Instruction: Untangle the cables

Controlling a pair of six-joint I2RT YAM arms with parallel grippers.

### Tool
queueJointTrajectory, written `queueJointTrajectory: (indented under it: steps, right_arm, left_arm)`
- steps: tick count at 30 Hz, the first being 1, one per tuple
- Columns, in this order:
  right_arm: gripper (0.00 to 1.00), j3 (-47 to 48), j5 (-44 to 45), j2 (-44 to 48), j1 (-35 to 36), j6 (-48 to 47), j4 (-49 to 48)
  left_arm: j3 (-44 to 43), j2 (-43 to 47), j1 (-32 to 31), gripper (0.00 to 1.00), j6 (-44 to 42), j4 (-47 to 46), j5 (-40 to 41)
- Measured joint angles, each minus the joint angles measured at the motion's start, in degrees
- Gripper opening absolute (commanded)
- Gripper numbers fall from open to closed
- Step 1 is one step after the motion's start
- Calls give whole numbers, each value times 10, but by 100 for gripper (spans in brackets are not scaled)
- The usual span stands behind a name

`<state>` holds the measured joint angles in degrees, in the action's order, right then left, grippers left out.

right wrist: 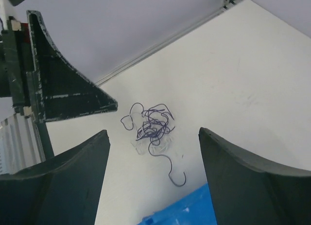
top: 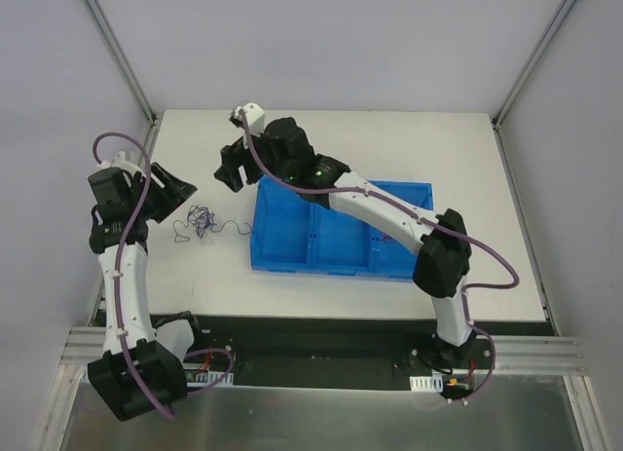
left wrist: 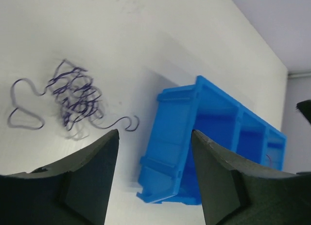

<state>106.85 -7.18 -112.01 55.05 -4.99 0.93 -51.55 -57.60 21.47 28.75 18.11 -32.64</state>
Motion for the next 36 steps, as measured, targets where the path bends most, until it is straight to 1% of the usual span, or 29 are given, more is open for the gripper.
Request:
queueJointTrajectory:
  steps: [2, 4, 6, 8, 12, 15, 19, 21, 22, 23, 24, 25, 28, 30, 33, 36]
  right_arm:
    - [80, 46, -33, -40, 1, -36, 5]
    - [82, 87, -60, -78, 0, -81, 11]
    - [82, 110, -80, -103, 0, -123, 17]
    - [82, 120, -98, -117, -1, -158, 30]
    - [81, 123, -140, -135, -1, -225, 74]
    - [81, 130, -158, -152, 1, -269, 117]
    - [83, 155, -147, -189, 15, -322, 163]
    - [83, 181, -124, -213, 29, -350, 185]
    - [83, 210, -103, -236, 37, -366, 201]
    - [84, 228, -92, -250, 50, -376, 206]
    - [83, 251, -77, -268, 60, -383, 215]
    - [84, 267, -66, -282, 69, -388, 221]
    - [84, 271, -55, -293, 89, -389, 233]
    - [84, 255, -55, -288, 93, -384, 225]
    - [84, 196, -56, -258, 87, -366, 201]
    - [84, 146, -60, -225, 74, -342, 188]
  left_arm:
    - [14, 32, 0, 75, -2, 26, 64]
    - [35, 46, 3, 77, 9, 52, 120]
    - [47, 37, 8, 78, 23, 73, 153]
    - [51, -1, 16, 75, 41, 89, 164]
    - [51, -96, 27, 64, 68, 97, 139]
    - [52, -150, 31, 64, 82, 100, 110]
    - [68, -165, 41, 62, 96, 92, 99]
    - [77, -165, 47, 59, 105, 87, 92]
    - [82, -165, 49, 57, 110, 83, 88]
    - [84, -166, 51, 52, 112, 81, 84]
    - [85, -169, 52, 45, 114, 78, 76]
    - [85, -172, 52, 41, 116, 74, 70]
    - [89, -185, 52, 31, 120, 59, 54]
    - [99, -189, 52, 28, 120, 51, 47]
    - [119, -189, 52, 27, 120, 49, 49]
    - [130, -188, 53, 33, 120, 49, 64]
